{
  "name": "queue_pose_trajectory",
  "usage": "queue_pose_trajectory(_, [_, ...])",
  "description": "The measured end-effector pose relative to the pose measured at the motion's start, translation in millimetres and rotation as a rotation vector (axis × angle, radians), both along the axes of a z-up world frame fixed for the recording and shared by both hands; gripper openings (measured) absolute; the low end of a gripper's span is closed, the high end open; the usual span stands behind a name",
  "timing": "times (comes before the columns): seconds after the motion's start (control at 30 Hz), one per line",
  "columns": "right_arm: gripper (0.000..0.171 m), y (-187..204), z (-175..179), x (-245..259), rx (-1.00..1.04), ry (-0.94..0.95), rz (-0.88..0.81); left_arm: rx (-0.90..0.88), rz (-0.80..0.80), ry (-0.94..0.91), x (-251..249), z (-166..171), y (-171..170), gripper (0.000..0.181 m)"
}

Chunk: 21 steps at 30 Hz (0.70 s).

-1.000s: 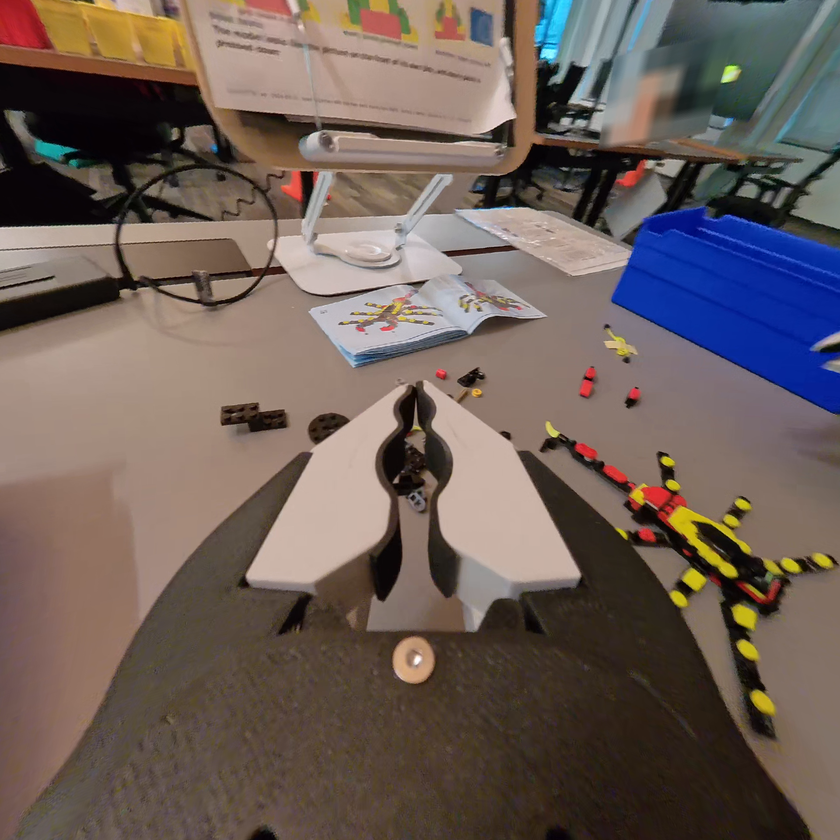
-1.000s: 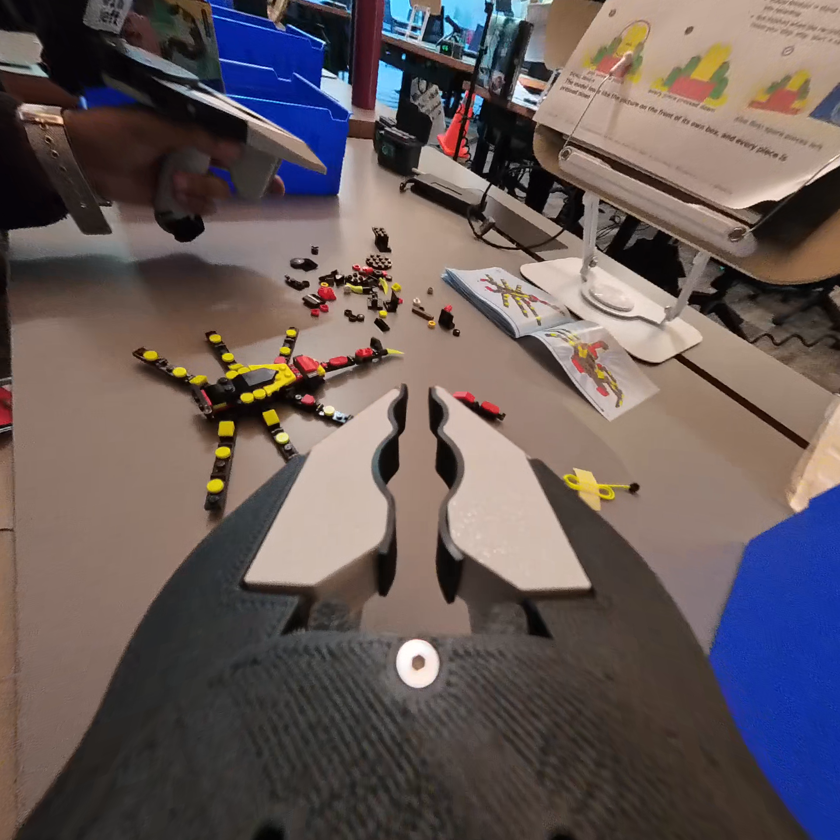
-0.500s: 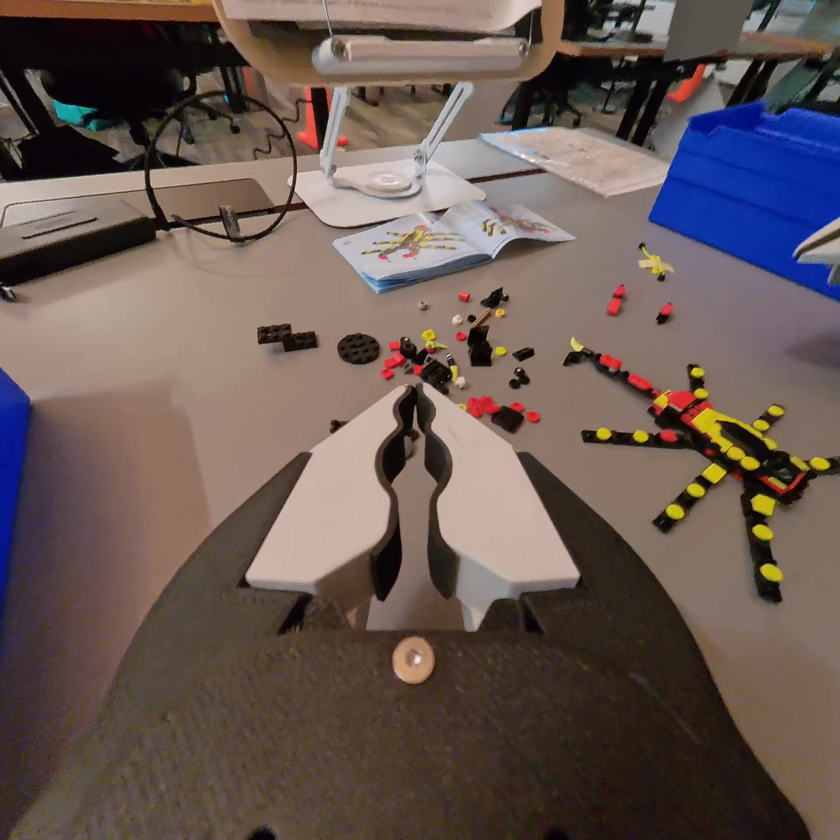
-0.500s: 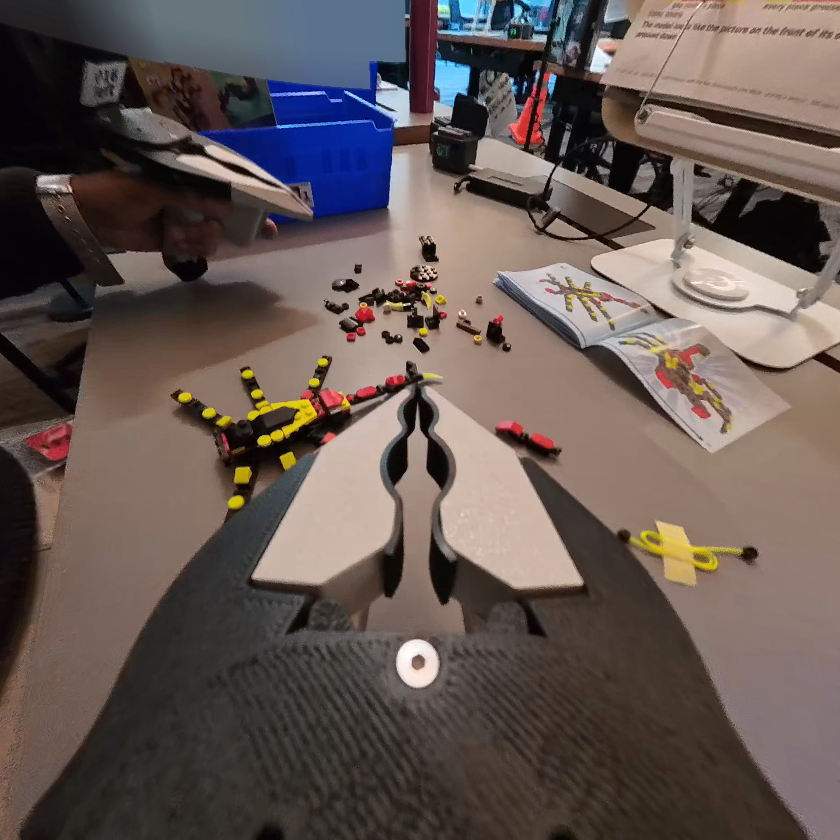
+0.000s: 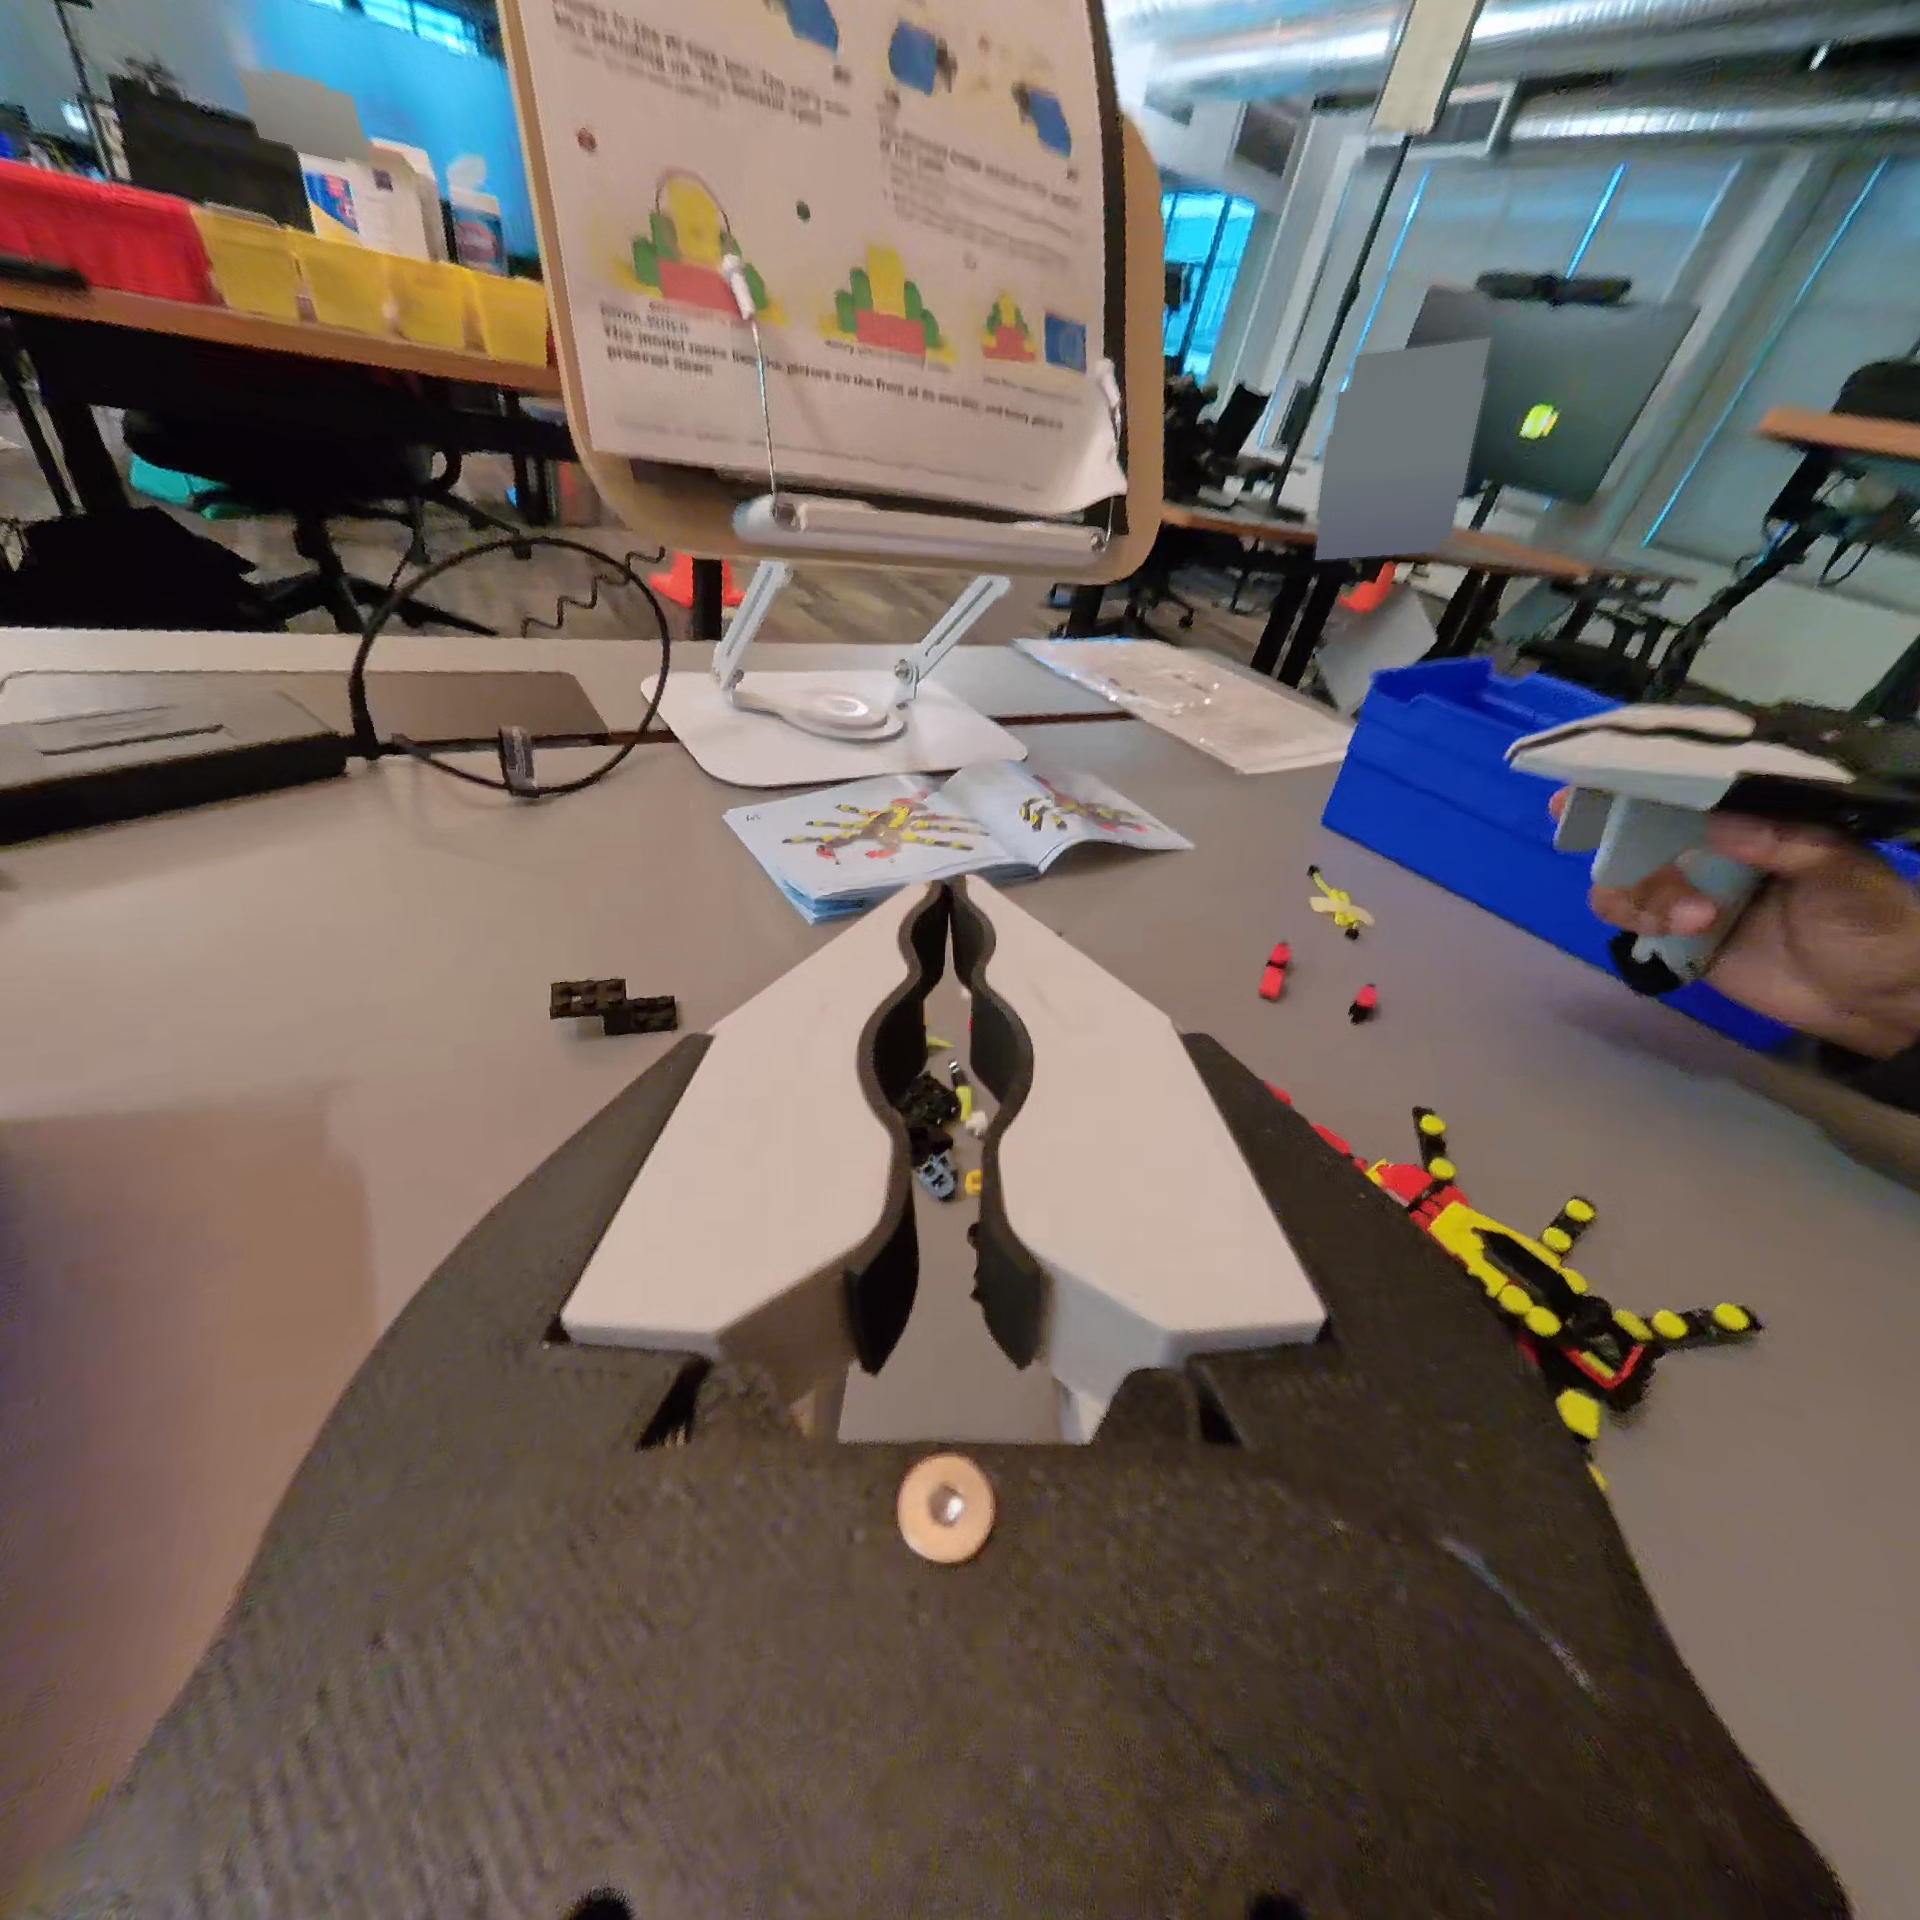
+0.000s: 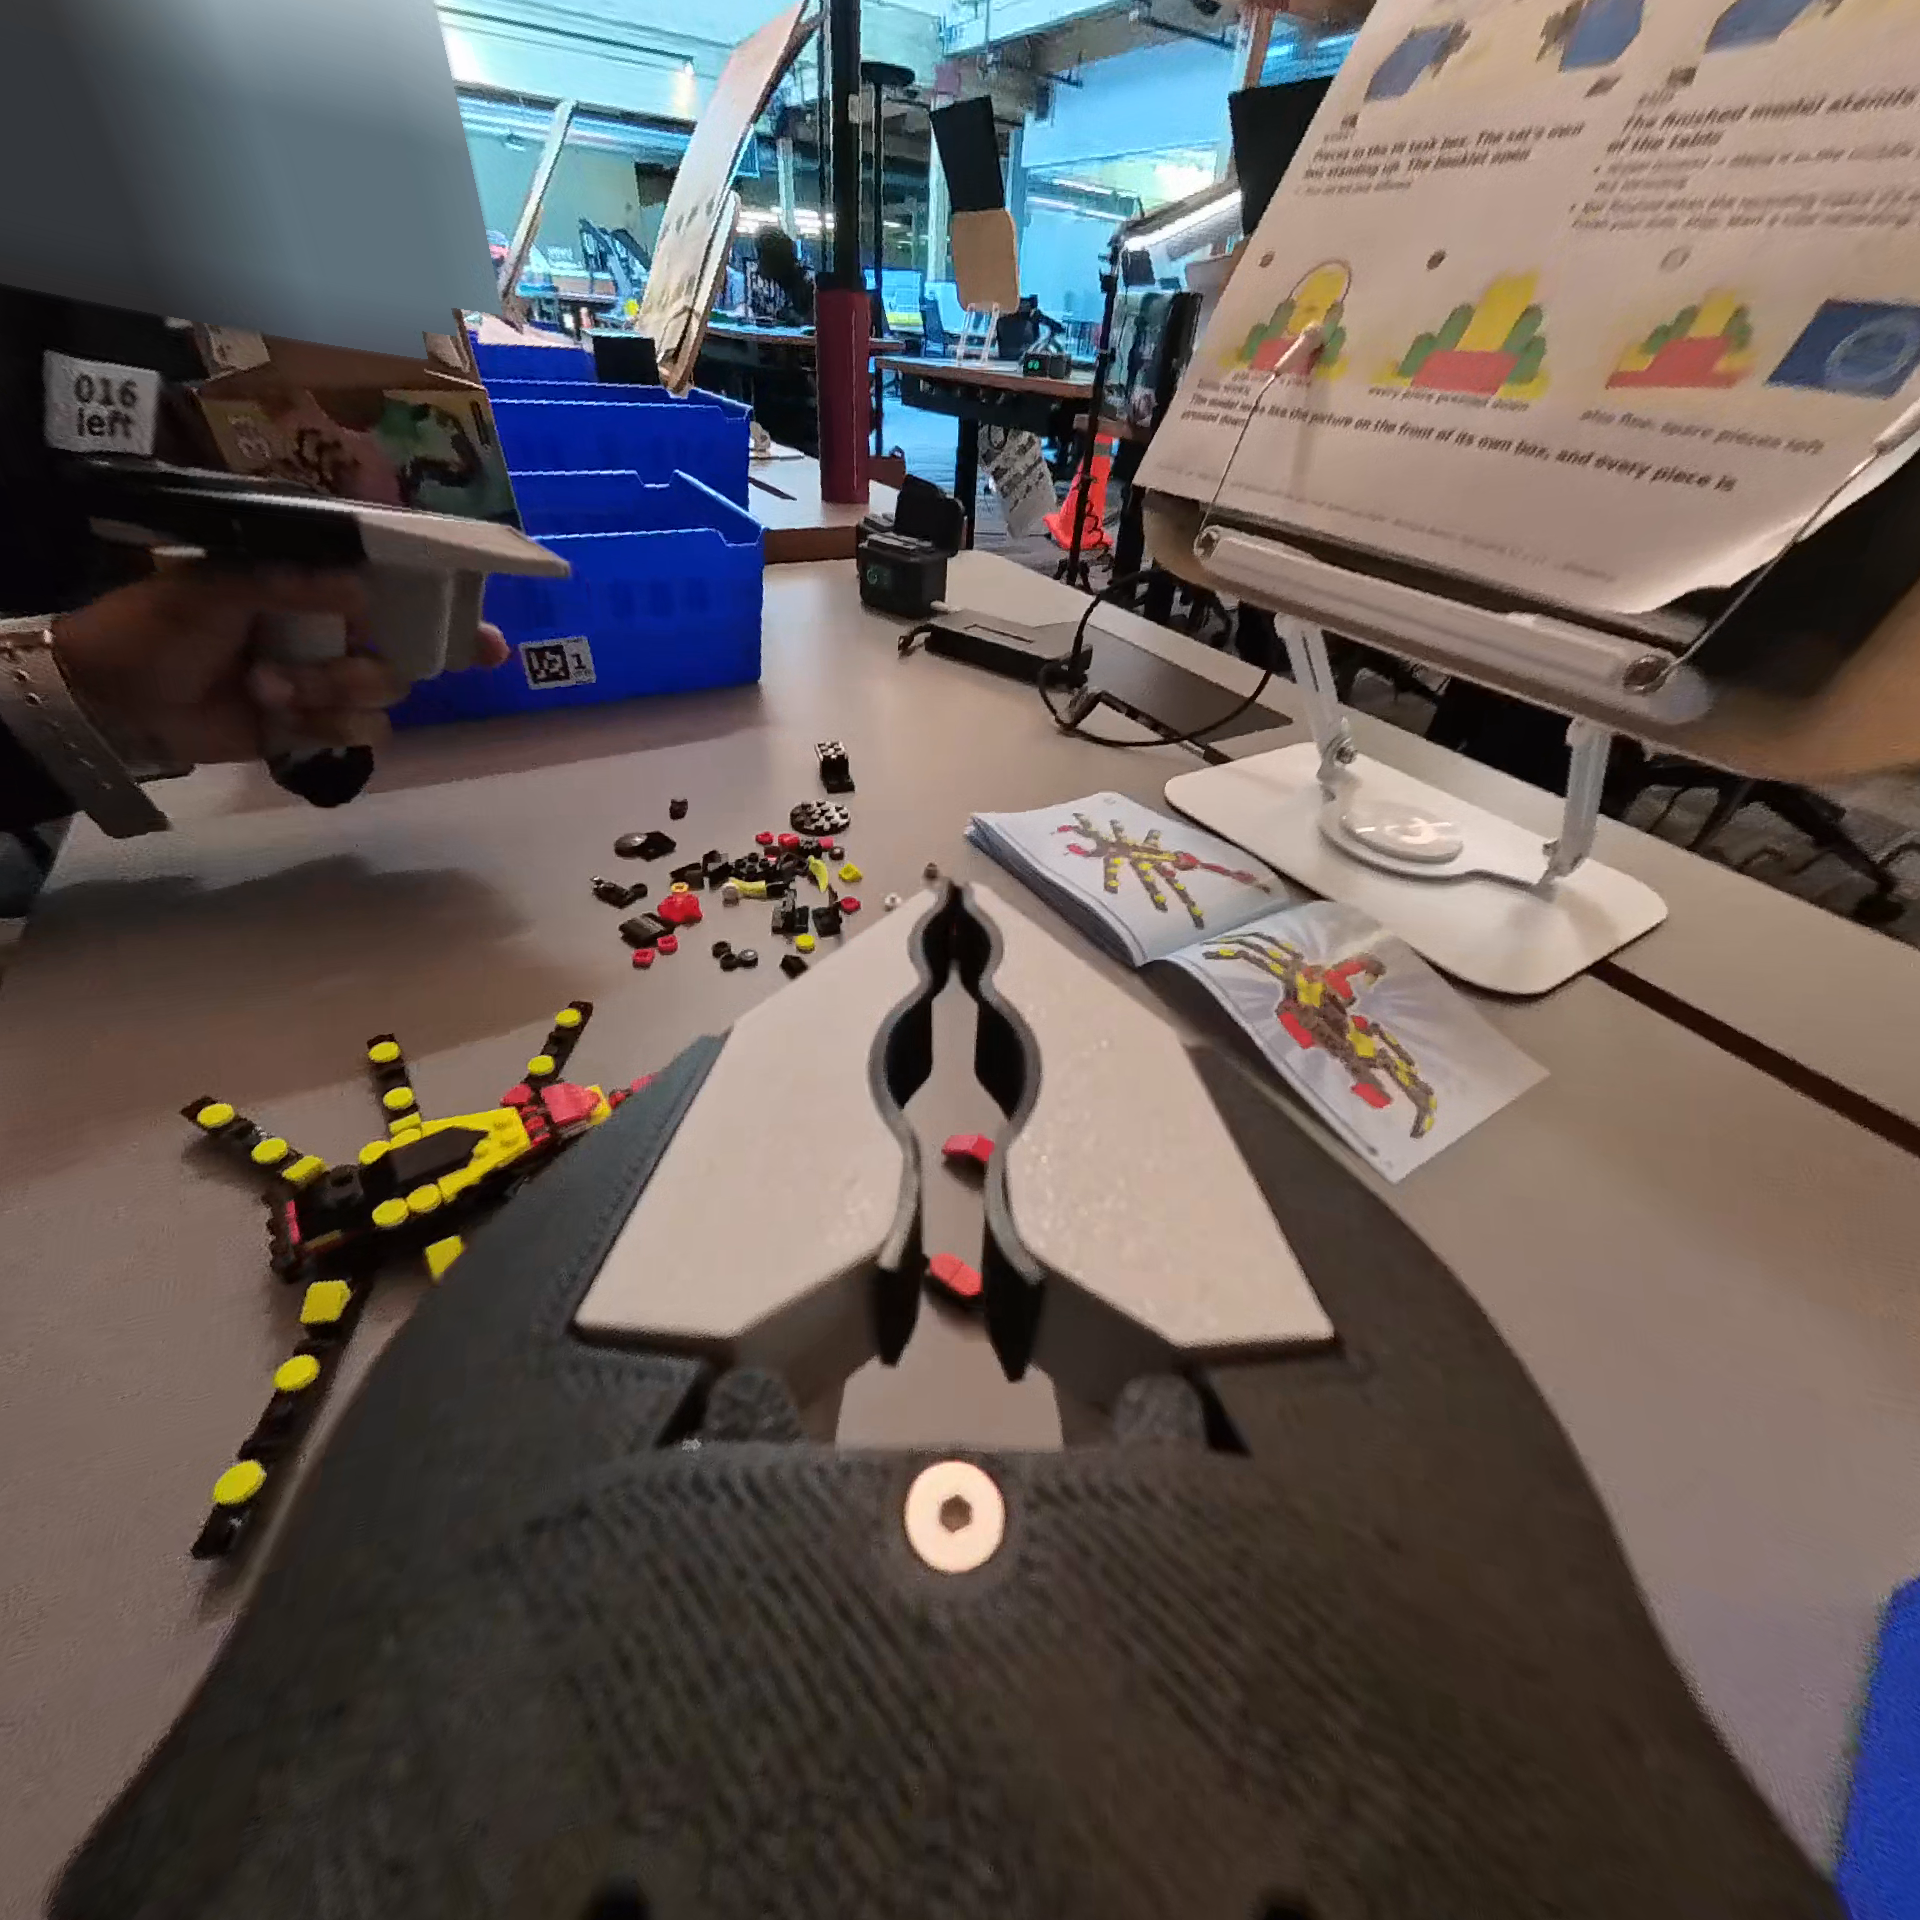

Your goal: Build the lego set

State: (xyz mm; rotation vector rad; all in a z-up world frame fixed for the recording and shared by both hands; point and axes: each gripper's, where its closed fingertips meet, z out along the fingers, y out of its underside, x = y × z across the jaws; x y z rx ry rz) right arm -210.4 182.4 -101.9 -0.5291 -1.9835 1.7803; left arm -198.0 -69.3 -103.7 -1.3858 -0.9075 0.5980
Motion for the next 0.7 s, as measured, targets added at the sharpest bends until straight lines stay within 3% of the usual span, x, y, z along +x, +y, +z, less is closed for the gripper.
queue_pose_trajectory(0.2, [0.0,3,8,16,-0.013,0.009,-0.001,-0.025,-0.001,0.04,8,2,4,0.0])
queue_pose_trajectory(0.7, [0.0,32,-22,32,0.048,-0.092,-0.075,0.012,-0.083,0.011,-34,5,26,0.0])
